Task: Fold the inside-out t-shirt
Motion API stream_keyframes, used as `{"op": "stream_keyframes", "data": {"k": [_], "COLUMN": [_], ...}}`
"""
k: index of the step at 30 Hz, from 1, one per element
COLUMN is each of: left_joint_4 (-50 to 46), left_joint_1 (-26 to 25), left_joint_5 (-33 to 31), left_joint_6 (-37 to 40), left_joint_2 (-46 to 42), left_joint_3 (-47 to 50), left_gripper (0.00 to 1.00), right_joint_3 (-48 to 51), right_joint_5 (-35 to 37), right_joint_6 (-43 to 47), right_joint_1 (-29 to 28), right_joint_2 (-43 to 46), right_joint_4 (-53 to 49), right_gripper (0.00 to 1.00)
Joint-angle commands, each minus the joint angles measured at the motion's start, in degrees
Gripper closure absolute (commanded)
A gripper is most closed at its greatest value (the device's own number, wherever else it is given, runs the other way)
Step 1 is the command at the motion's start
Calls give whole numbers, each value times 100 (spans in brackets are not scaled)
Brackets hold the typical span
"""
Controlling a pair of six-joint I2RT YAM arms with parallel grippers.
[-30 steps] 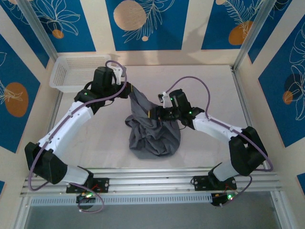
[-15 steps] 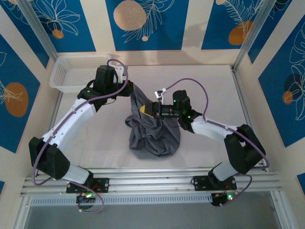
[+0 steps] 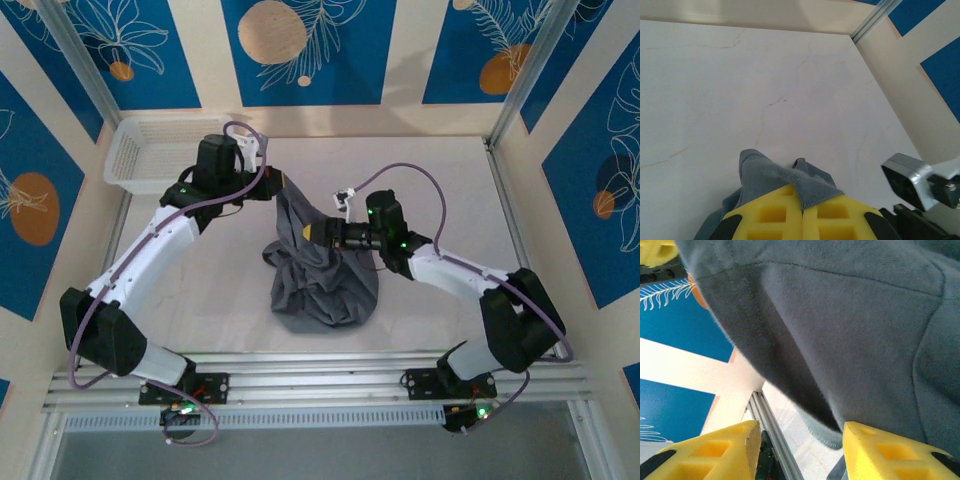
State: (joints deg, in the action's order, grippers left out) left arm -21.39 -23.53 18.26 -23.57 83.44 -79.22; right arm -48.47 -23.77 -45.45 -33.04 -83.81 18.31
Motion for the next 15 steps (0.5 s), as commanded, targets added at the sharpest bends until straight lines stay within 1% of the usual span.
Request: {"op": "stream_keyframes", "data": {"k": [1,4,7,10,15], "left_joint_4": [180,157,124,118,77], "left_joint_1": [74,74,79,98,110], "left_joint_5": [195,169,110,100,99], "left_joint_6": [-69,-43,-25,-16,-25], "left_joint_2": [1,-29,-38,-8,27], "left_joint_3": [-16,3,-14,-49,-94], "left_gripper": [100,100,100,100,100], "right_joint_3": [-346,-491,-577,-468,-324], "right_joint_5": [-208,-486,-1242,-1702,-2126], "right_joint_6": [458,620,695,737,822], "right_joint_1": [-25,-5,-1,-1,-28], "right_joint_2": [-309,-520,-706,-805,-865], "right_joint_4": [88,181,437,723,837], "right_gripper": [52,52,57,59,63]}}
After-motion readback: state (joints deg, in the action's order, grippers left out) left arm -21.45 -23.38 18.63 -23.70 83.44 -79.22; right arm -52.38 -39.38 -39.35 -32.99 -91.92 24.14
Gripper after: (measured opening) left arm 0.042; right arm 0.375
